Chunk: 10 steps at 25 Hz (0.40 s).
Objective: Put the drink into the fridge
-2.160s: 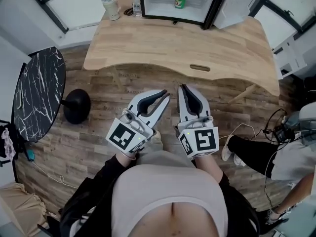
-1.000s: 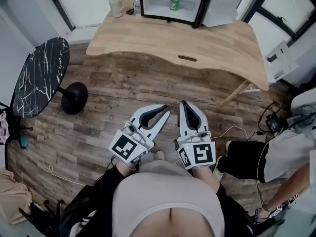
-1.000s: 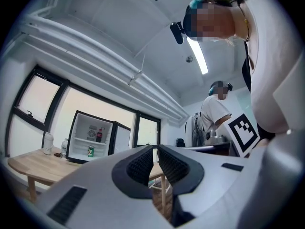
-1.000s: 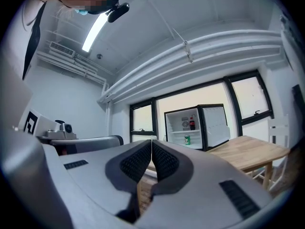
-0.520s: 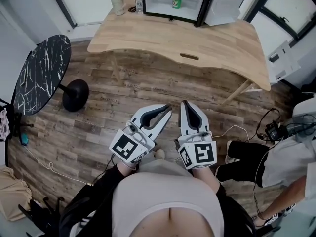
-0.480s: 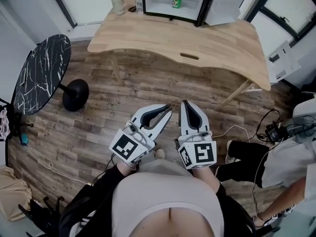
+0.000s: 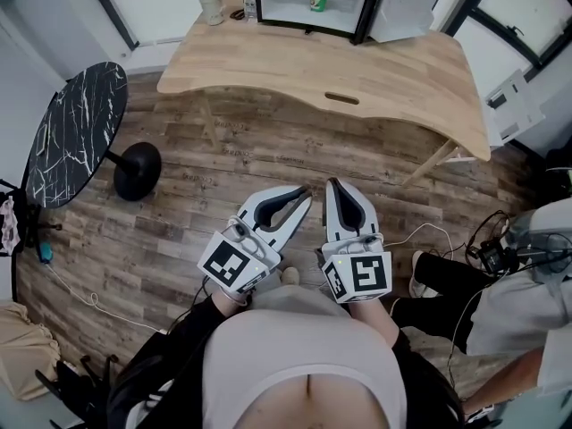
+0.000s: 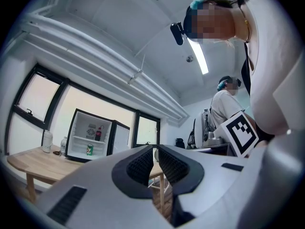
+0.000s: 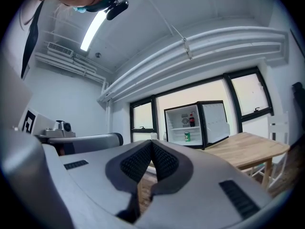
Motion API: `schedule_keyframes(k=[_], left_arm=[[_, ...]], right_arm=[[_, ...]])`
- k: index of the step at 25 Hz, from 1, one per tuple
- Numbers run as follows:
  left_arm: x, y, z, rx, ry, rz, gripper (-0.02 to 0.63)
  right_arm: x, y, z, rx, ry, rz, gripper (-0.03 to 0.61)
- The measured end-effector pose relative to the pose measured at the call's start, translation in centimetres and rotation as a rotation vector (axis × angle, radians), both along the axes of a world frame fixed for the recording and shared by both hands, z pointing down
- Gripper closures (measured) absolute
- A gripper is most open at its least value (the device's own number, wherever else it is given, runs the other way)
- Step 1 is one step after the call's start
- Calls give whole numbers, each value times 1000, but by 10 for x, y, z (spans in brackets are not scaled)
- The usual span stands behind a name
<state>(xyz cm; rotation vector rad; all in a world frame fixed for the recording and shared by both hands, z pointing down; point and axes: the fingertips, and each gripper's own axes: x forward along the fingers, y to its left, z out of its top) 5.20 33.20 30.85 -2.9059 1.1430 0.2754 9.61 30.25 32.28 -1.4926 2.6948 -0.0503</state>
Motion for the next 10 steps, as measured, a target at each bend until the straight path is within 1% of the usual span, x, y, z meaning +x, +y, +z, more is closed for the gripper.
schedule_keyframes(k=[10], left_arm=[[2, 4, -2, 13, 4, 0, 574]], right_arm=[[-3, 4, 1, -3, -4, -22, 551]])
